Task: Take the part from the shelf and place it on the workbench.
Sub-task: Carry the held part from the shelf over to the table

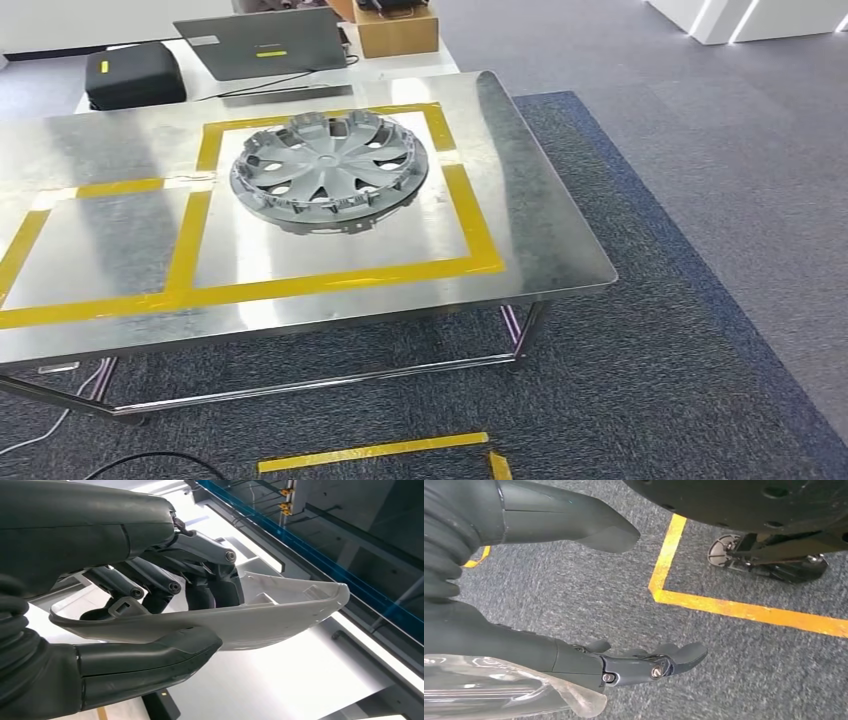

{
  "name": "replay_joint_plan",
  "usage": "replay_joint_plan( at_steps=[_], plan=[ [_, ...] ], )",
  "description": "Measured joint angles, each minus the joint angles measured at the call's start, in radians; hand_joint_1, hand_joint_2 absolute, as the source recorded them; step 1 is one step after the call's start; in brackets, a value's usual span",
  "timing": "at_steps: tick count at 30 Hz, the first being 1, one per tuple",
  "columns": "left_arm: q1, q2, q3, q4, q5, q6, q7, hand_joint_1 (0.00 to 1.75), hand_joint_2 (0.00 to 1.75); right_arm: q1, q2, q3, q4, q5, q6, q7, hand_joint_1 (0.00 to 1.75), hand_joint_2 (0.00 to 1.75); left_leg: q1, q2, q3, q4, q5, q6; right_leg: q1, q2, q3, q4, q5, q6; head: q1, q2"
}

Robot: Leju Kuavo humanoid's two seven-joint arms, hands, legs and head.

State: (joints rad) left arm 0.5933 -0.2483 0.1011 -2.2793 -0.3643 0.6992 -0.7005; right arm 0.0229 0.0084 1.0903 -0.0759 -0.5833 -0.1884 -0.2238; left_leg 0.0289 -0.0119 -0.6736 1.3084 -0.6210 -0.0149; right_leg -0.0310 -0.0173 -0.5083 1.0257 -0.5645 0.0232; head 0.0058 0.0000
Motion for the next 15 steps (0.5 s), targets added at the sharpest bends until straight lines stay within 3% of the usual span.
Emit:
replay_joint_plan(
  at_steps=[2,4,6,8,9,11,13,14,15],
  plan=[
    [0.000,0.000,0.000,0.000,0.000,0.000,0.000,1.75,1.75,0.000,0.000,0.000,0.000,0.000,0.000,0.000,0.00,1.75,-0.010,0.006,0.027,-0.098,0.088,0.019,0.005,-0.007,0.018,-0.001,-0.013,-0.001,0.000,0.000],
    [0.000,0.000,0.000,0.000,0.000,0.000,0.000,1.75,1.75,-0.001,0.000,0.000,0.000,0.000,0.000,-0.001,0.00,1.75,-0.023,0.025,0.067,-0.198,0.132,0.037,0.009,-0.015,0.027,-0.003,-0.026,0.004,0.000,0.000],
    [-0.001,0.001,0.000,0.000,0.001,0.000,0.000,1.75,1.75,-0.003,0.000,0.000,0.000,0.001,0.001,-0.001,0.00,1.75,-0.033,0.034,0.084,-0.234,0.117,0.042,0.010,-0.027,0.029,-0.009,-0.034,0.015,-0.001,0.000],
    [0.001,0.002,0.000,0.000,0.002,0.000,0.000,1.75,1.75,-0.005,0.000,0.000,0.000,0.002,0.002,-0.001,0.00,1.75,-0.032,0.024,0.092,-0.254,0.111,0.043,0.009,-0.036,0.039,-0.018,-0.039,0.026,-0.001,0.000],
    [0.001,0.002,0.001,-0.001,0.003,0.000,0.000,1.75,1.75,-0.007,-0.001,0.000,0.000,0.002,0.002,-0.002,0.00,1.75,-0.029,0.017,0.098,-0.263,0.112,0.046,0.009,-0.029,0.041,-0.013,-0.046,0.031,0.000,0.000],
    [0.000,0.002,0.001,-0.001,0.003,0.000,0.000,1.75,1.75,-0.009,-0.002,0.000,0.000,0.002,0.002,-0.003,0.00,1.75,-0.024,0.008,0.113,-0.278,0.113,0.054,0.009,-0.001,0.005,0.062,-0.085,0.035,0.004,0.000],
    [-0.001,0.003,0.002,0.000,0.004,0.000,0.000,1.75,1.75,-0.007,-0.002,0.000,0.000,0.001,0.002,-0.003,0.00,1.75,-0.026,0.000,0.121,-0.280,0.105,0.061,0.010,0.014,-0.084,0.199,-0.131,0.036,0.007,0.000],
    [-0.001,0.003,0.002,0.000,0.004,0.000,0.000,1.75,1.75,-0.005,-0.002,0.000,0.000,0.001,0.002,-0.003,0.00,1.75,-0.027,-0.006,0.127,-0.279,0.100,0.063,0.010,0.015,-0.123,0.246,-0.132,0.037,0.007,0.000],
    [-0.001,0.003,0.002,0.000,0.004,0.000,0.000,1.75,1.75,-0.003,-0.002,0.000,0.000,0.000,0.002,-0.003,0.00,1.75,-0.029,-0.013,0.134,-0.279,0.094,0.064,0.010,0.016,-0.148,0.259,-0.111,0.036,0.007,0.000]
  ],
)
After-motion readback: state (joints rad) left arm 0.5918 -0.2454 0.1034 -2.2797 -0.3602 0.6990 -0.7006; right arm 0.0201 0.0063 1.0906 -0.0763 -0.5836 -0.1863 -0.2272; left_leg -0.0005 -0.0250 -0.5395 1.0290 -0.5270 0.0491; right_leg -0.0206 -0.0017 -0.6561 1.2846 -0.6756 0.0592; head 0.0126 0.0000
